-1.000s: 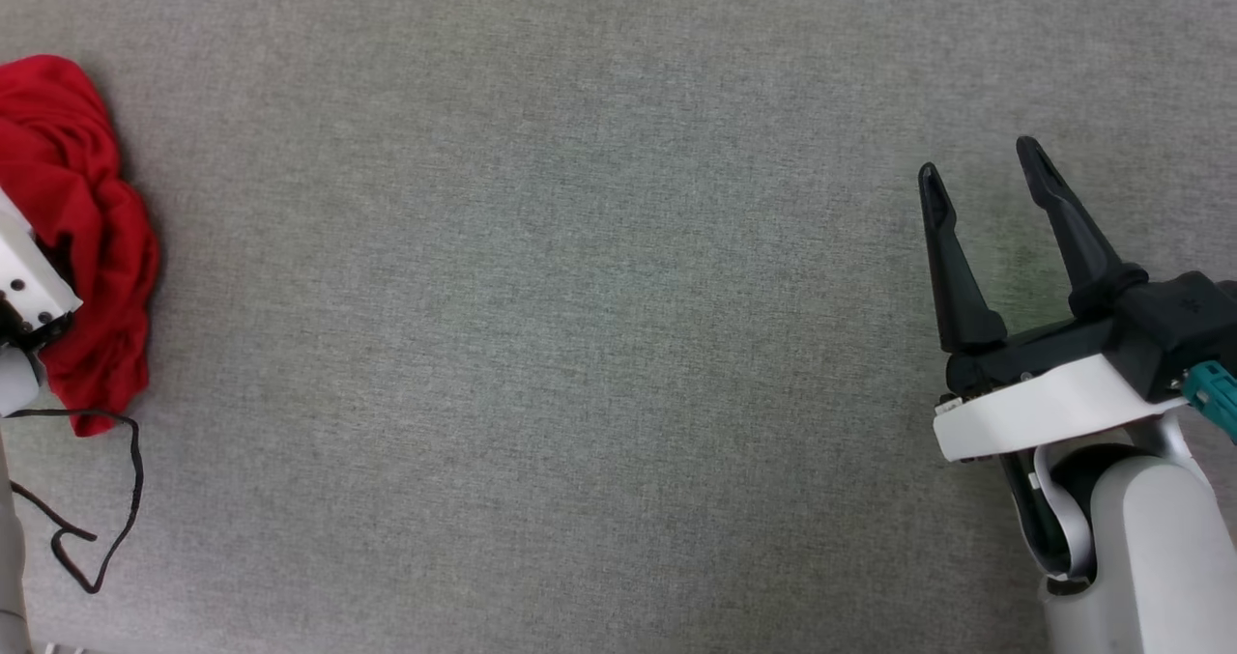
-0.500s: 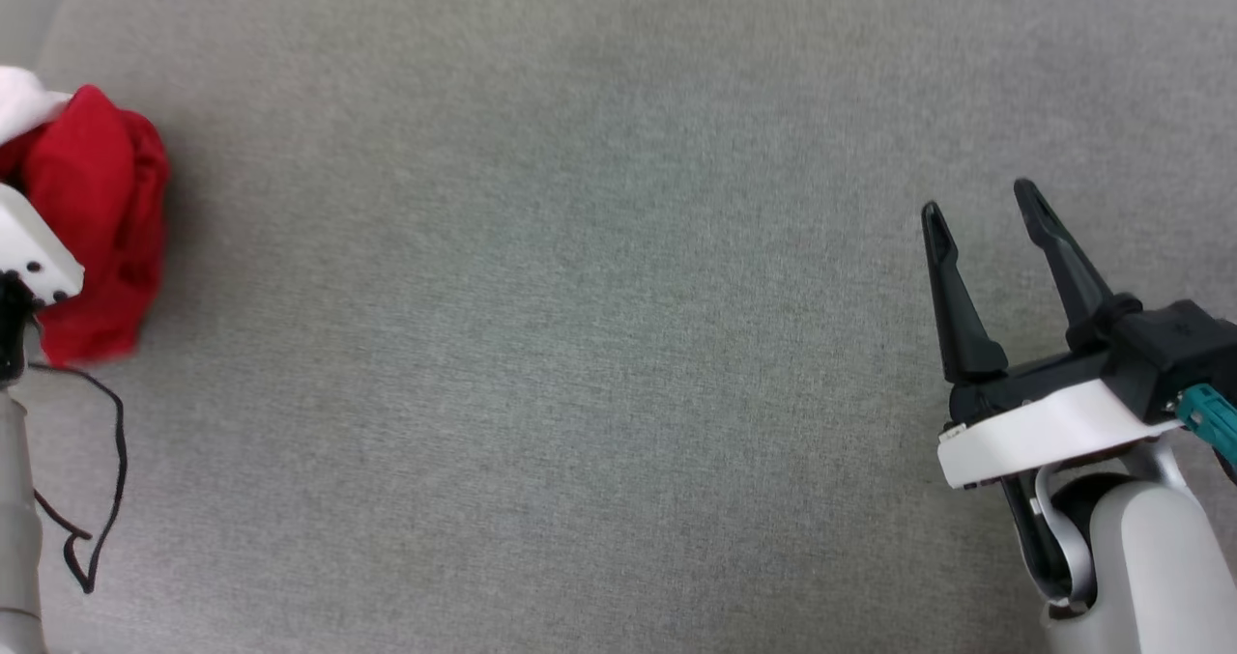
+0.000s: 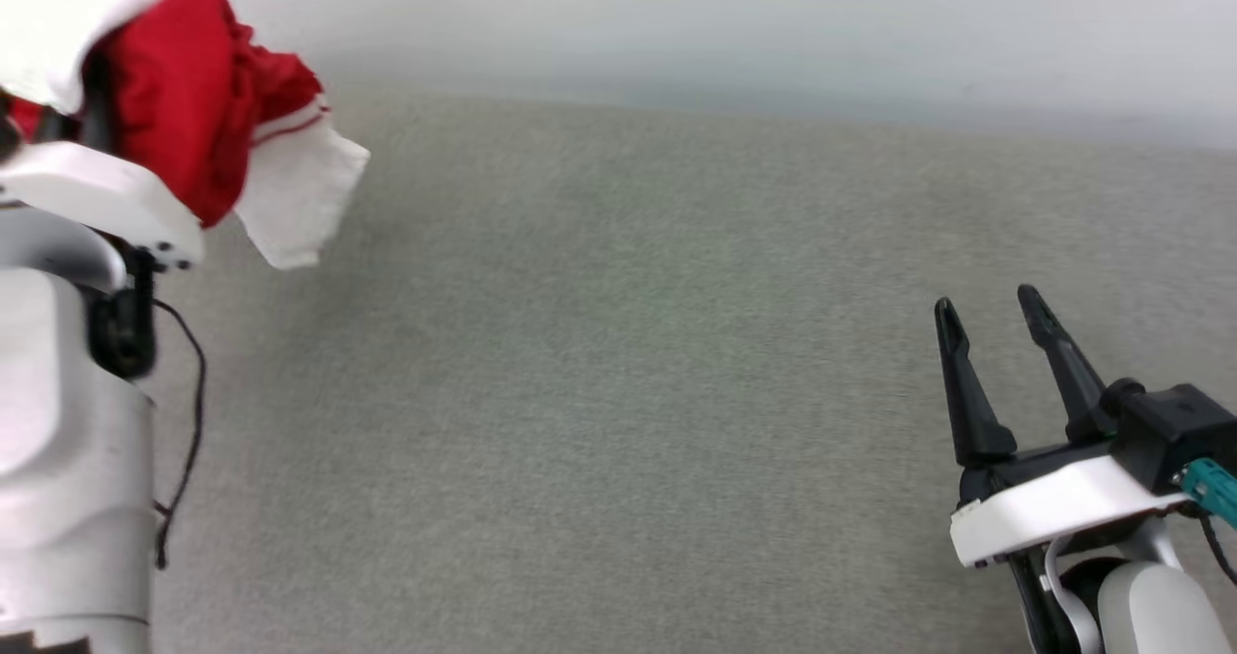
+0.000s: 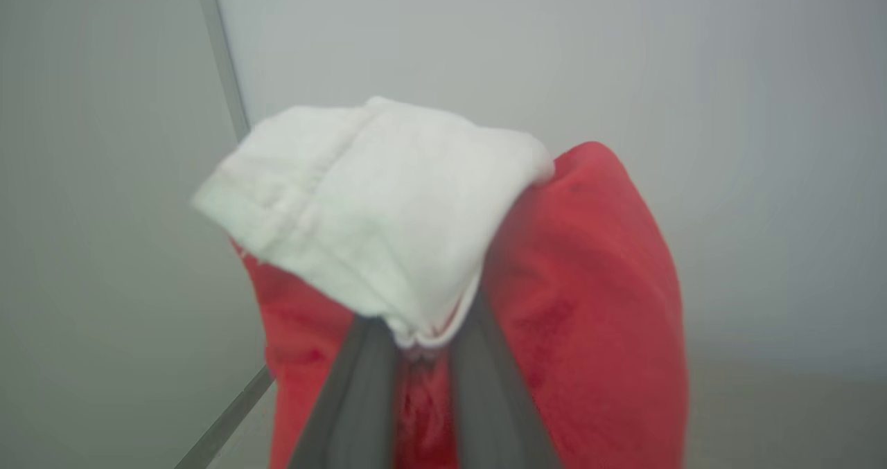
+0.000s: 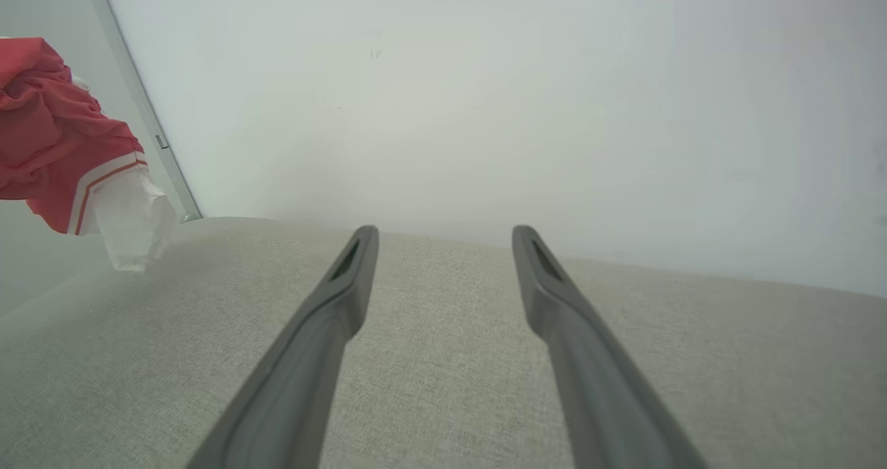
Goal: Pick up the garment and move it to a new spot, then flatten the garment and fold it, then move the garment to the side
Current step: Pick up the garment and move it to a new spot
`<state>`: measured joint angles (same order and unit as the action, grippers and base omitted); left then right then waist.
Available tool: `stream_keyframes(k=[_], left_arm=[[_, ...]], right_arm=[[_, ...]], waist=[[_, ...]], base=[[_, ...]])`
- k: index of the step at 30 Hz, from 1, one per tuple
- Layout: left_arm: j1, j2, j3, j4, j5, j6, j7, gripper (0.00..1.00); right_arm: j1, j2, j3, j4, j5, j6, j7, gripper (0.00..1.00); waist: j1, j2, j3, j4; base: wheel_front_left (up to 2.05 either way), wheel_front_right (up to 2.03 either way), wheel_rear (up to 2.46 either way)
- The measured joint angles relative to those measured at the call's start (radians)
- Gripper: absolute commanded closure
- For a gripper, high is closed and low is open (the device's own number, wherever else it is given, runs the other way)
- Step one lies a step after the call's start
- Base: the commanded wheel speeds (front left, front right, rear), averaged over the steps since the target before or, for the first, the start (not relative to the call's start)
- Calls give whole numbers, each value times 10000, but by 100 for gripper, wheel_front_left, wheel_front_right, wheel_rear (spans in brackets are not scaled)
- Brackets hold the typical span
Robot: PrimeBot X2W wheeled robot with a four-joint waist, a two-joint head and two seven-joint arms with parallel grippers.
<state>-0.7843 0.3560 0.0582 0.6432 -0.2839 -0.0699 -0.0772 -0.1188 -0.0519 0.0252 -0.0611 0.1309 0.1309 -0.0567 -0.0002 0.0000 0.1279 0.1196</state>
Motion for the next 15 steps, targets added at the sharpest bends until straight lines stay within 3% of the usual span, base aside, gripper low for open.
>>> stream_keyframes(k=[15], left_arm=[[2691, -2596, -1737, -2491, -437, -199, -130, 100]], right_arm=[[827, 0, -71, -8, 125, 0, 343, 0]], waist=[[0, 0, -1029, -2364]], base=[[0, 0, 0]])
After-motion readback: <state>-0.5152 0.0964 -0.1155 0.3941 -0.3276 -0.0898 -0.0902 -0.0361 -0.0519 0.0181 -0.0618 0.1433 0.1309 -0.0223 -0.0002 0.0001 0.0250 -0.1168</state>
